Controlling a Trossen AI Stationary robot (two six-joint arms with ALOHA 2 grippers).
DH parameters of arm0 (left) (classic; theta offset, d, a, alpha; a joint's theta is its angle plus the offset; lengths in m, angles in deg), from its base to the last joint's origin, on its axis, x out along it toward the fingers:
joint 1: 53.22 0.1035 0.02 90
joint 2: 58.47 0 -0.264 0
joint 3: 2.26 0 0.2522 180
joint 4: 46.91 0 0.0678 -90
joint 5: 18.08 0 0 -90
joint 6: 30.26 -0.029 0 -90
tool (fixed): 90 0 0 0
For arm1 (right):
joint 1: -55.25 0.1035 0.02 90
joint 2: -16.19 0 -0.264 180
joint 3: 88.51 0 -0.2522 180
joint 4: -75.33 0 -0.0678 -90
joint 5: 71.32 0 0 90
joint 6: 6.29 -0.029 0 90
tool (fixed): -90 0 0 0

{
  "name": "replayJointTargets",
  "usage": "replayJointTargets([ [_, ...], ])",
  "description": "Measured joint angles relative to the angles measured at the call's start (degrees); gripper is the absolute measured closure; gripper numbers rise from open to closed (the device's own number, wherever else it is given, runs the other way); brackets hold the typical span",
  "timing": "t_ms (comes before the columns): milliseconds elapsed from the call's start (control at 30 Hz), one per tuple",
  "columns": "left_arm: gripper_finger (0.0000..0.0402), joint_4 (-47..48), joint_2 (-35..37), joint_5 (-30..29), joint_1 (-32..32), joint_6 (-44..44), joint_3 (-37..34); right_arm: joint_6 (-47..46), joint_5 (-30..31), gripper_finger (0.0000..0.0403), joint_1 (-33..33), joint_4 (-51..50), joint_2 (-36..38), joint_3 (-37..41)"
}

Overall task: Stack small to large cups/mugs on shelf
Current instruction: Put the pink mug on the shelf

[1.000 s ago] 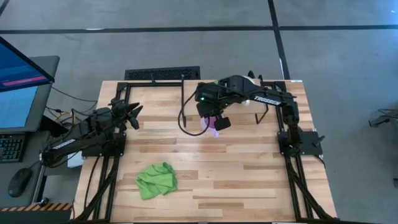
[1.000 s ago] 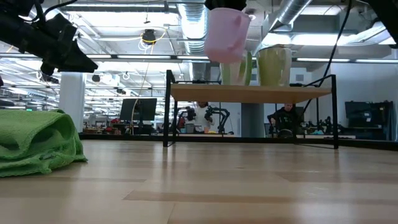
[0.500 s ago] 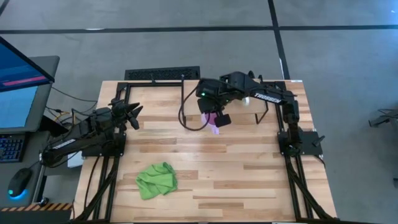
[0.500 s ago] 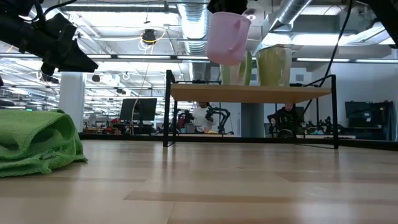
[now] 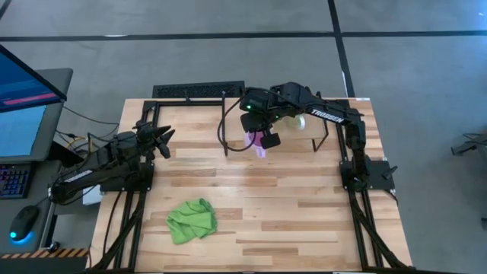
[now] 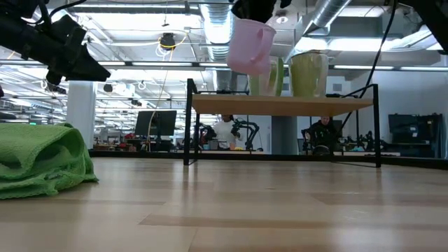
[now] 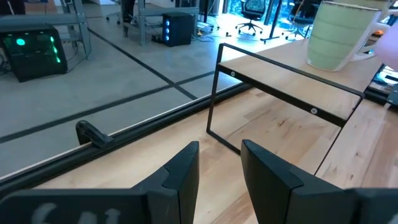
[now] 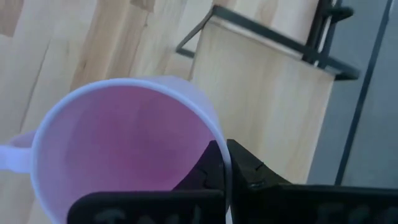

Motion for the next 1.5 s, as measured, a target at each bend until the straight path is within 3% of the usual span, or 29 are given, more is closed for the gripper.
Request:
replayJointTargets([
  [333, 0.0291, 0.35, 0.00, 0.02, 0.00, 1.72, -0.02, 5.88, -0.25, 0.0393, -0.28, 3.74, 0.00, 0.00],
  [900, 0.0291, 0.52, 0.00, 0.17, 0.01, 2.64, -0.04, 5.97, -1.93, 0.0393, -7.22, 11.34, -0.39, 0.02],
  [1500, 0.0291, 1.07, 0.00, 0.28, 0.00, 3.05, -0.04, 8.37, -5.35, 0.0393, -7.68, 14.90, -0.39, 0.02],
])
